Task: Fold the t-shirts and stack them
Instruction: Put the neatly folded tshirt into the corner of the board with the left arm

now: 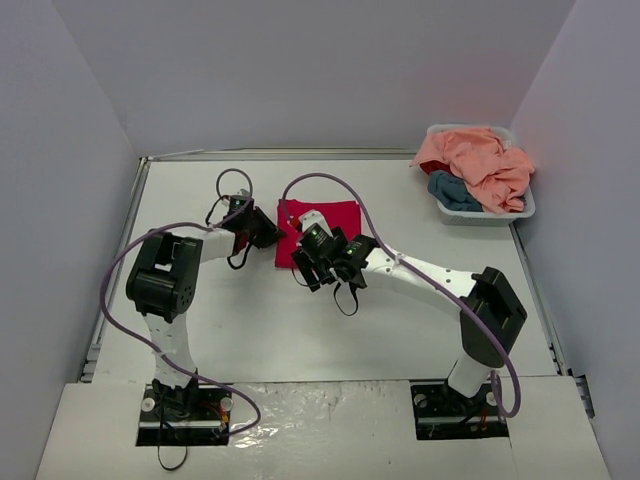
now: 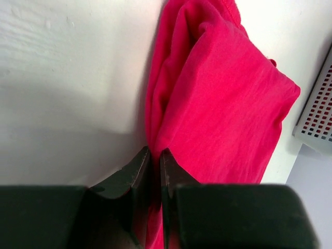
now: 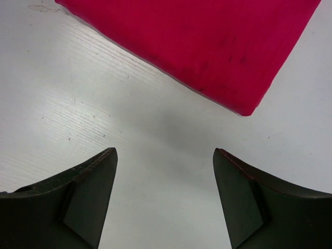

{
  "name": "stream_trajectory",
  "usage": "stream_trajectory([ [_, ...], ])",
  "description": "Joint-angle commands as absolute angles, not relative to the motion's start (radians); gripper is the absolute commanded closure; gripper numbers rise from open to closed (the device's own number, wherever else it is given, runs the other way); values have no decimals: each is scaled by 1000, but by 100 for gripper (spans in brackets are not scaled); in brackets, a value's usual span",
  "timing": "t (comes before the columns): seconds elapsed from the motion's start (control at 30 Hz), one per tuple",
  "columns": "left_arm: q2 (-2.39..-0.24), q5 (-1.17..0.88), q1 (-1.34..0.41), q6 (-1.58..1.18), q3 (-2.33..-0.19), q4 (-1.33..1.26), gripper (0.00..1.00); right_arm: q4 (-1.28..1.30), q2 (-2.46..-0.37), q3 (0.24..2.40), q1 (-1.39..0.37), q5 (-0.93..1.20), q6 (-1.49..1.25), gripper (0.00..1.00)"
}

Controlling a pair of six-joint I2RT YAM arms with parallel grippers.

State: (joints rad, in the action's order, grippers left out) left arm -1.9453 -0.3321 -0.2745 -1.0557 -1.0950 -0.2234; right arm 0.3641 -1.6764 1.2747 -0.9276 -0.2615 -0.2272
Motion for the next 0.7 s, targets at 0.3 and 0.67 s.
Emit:
stream_trajectory([
  [0.3,-1942,-313,-172,-876,-1259,-14,91,390,-1666,1249,-897,-304,-236,29],
  [0.67,-1990,-291,-32,-802,-1370,129,89,390,-1706,1259,-894,-308,-241,28],
])
